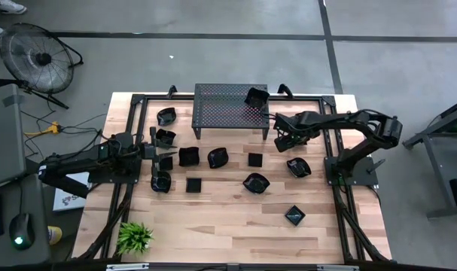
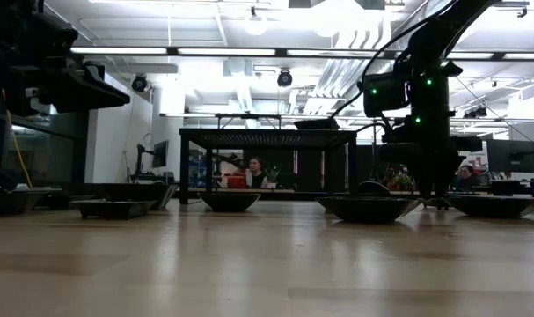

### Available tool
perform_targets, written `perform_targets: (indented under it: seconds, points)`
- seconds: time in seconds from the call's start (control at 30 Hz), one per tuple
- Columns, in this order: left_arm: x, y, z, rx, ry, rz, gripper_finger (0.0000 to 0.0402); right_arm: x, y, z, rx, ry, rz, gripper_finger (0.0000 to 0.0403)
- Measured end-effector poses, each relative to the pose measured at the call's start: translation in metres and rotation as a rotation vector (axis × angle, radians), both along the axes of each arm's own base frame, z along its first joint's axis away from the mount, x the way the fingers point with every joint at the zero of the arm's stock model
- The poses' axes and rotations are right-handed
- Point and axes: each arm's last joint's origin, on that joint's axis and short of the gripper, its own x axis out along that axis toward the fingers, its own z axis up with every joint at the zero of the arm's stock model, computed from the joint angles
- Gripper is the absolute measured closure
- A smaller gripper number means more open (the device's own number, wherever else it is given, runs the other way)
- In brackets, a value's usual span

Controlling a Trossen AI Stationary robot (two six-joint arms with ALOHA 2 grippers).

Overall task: Pick & Place Mini shaped plates
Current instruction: Put the black square plate on the shelf

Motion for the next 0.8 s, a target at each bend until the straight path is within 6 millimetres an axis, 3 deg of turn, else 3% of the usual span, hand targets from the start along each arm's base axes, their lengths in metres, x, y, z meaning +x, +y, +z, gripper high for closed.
perform_targets:
  seconds: [0.4,0.8]
  points:
    - [0.000,0.000,0.000,0.000,0.000,0.000,0.0321,0.000,0.000,0.000,-0.002,0.000,0.000,0.0252]
    - [0.000,0.000,0.000,0.000,0.000,0.000,0.0321,0.004,-0.005,-0.018,0.038,0.066,0.022,0.0253]
